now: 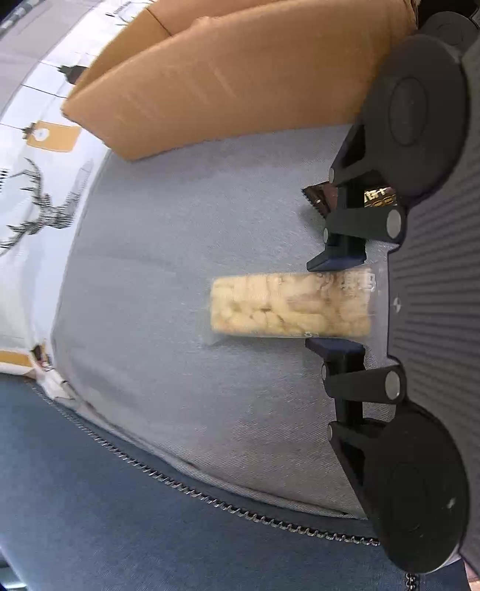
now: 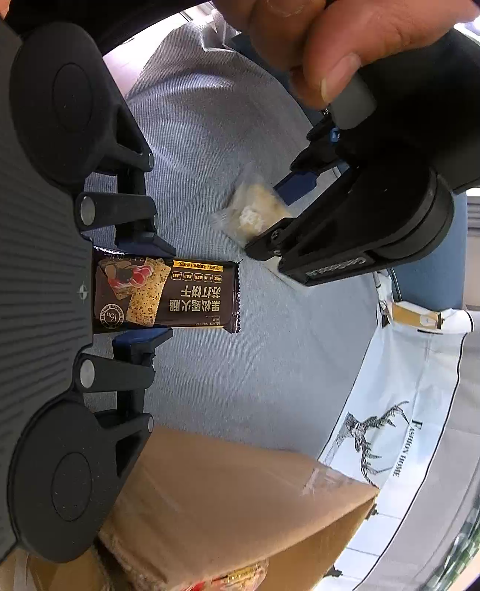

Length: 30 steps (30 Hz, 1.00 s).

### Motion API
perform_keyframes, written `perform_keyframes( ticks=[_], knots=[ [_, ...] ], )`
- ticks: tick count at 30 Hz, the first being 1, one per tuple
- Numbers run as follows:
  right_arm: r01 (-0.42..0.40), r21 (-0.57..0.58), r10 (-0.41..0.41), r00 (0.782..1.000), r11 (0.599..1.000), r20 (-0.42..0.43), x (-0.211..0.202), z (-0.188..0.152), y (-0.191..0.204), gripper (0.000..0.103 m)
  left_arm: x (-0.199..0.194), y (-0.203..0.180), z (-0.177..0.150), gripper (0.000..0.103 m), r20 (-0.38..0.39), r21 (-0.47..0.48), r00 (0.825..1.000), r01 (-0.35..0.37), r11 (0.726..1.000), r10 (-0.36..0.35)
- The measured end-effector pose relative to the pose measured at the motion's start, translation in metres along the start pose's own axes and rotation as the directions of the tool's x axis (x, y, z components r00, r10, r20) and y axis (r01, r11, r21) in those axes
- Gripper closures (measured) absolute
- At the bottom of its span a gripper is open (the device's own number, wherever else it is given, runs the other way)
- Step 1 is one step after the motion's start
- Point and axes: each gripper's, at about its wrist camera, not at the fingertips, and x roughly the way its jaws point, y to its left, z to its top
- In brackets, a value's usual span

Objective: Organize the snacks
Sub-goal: 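Lift both held snacks and carry them over the cardboard box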

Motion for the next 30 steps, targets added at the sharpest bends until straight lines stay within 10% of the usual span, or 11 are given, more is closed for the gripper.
perform_keyframes(
  ticks=[13, 26, 30],
  knots=[
    [0.034, 0.006, -0.035, 0.982, 0.999, 0.187, -0.071, 0.028, -0.014, 0.062, -0.065, 0.013, -0.005, 0.063, 0.289, -0.092, 0.956, 0.085, 0.992, -0.055],
    [0.166, 0.221, -0.245, 0.88, 0.961, 0.407, -0.149, 0.062, -0.159, 0.062, -0.09, -0.032, 0.002, 0.063, 0.441, -0.011, 0.885, 0.176, 0.984, -0.153],
    [0.165, 0.356, -0.287, 0.903, 0.92, 0.321, -0.136, 0.029, -0.194, 0.062, -0.092, -0.054, 0.004, 0.063, 0.468, 0.033, 0.86, 0.214, 0.976, -0.204]
  ],
)
